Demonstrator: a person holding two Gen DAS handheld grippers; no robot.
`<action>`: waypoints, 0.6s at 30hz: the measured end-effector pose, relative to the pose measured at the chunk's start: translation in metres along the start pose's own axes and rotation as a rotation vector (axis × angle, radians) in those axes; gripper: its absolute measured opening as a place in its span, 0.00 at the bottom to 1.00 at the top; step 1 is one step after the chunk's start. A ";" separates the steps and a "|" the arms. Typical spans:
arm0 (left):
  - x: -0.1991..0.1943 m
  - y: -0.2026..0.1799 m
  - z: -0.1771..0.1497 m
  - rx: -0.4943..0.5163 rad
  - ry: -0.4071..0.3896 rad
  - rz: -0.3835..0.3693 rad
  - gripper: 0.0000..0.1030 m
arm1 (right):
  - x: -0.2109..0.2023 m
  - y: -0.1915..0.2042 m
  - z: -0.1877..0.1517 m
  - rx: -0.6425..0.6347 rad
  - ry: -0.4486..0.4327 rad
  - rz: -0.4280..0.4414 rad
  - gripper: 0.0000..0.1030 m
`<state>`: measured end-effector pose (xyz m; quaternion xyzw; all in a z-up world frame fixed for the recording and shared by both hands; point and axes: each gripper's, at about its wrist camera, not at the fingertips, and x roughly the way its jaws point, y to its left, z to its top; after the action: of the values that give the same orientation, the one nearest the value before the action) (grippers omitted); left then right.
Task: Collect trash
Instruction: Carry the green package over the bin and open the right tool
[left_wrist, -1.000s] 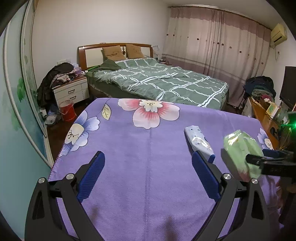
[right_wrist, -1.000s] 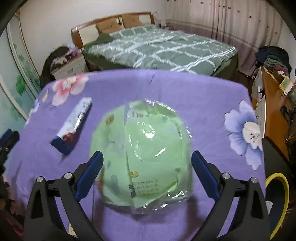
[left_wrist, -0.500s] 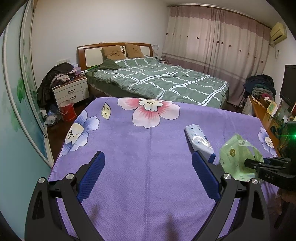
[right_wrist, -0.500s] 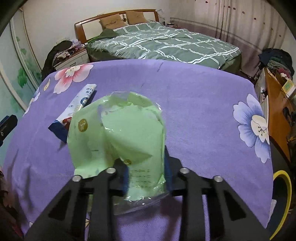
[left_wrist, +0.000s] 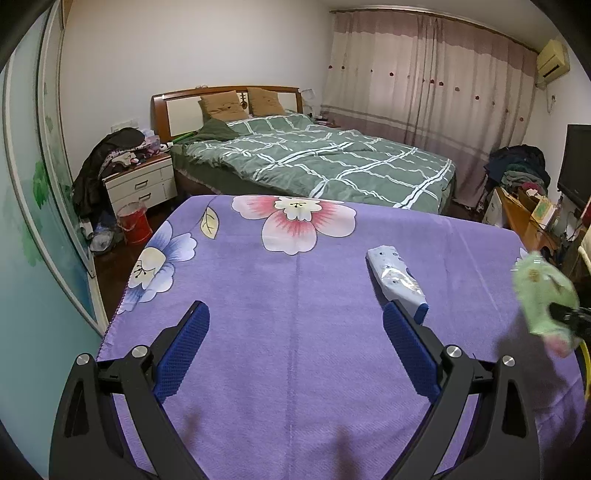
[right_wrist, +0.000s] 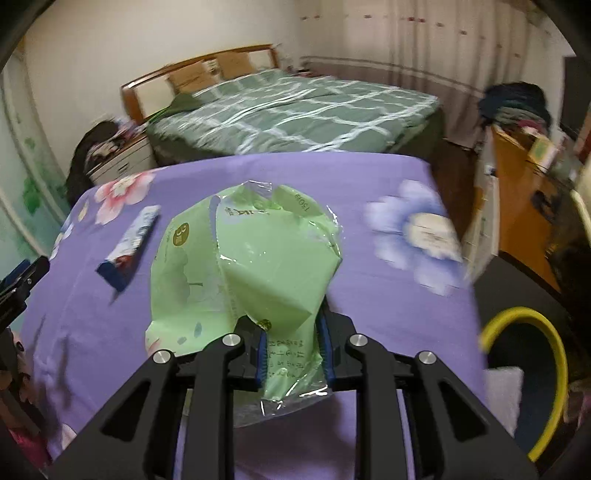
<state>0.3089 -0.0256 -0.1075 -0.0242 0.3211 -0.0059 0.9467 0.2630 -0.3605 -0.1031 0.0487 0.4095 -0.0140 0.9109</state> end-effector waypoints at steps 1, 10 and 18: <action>0.000 -0.001 0.000 0.003 0.000 0.000 0.91 | -0.005 -0.012 -0.003 0.024 -0.007 -0.018 0.21; -0.001 -0.006 -0.001 0.025 0.003 0.005 0.91 | -0.050 -0.135 -0.048 0.279 -0.052 -0.238 0.22; 0.003 -0.011 -0.002 0.044 0.010 0.011 0.91 | -0.051 -0.203 -0.074 0.426 -0.018 -0.387 0.30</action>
<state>0.3102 -0.0362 -0.1099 -0.0016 0.3258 -0.0077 0.9454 0.1602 -0.5554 -0.1294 0.1600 0.3910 -0.2737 0.8640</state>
